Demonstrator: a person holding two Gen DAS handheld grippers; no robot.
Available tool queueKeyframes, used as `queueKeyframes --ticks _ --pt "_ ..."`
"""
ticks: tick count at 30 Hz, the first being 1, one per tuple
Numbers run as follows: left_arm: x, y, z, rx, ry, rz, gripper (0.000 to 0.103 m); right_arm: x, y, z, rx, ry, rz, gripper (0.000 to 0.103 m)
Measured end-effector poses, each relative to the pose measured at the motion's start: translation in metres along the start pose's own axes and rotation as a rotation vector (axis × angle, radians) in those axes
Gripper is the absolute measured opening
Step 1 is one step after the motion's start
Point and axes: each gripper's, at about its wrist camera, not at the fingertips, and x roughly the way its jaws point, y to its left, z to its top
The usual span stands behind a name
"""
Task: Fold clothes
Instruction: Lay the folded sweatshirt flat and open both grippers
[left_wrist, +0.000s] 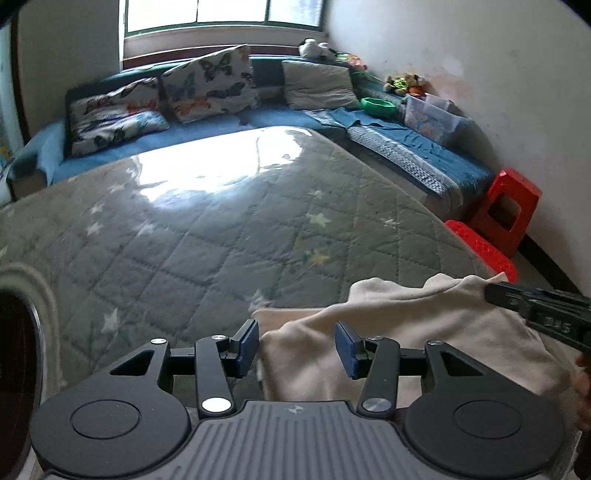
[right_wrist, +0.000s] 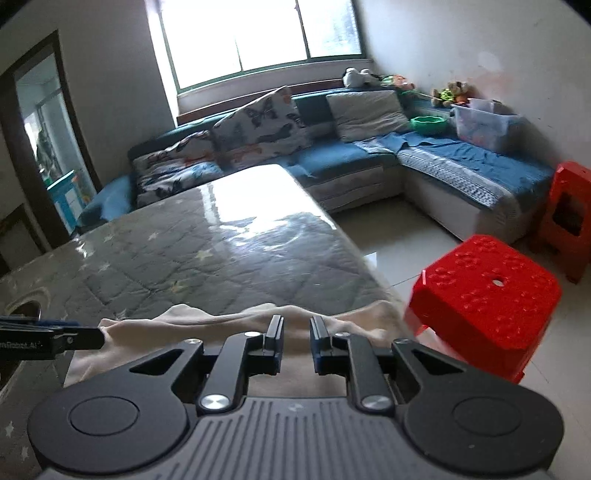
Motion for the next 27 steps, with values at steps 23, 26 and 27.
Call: queueKeyframes --ticks 23,26,27 --pt "0.019 -0.006 -0.001 0.051 0.002 0.024 0.052 0.005 0.039 -0.015 -0.088 0.045 0.041 0.039" --pt "0.016 -0.007 -0.002 0.057 -0.002 0.028 0.053 0.003 0.045 -0.016 -0.093 0.035 0.044 0.042" --pt "0.015 -0.007 -0.002 0.059 -0.002 0.029 0.053 0.002 0.046 -0.017 -0.090 0.036 0.049 0.043"
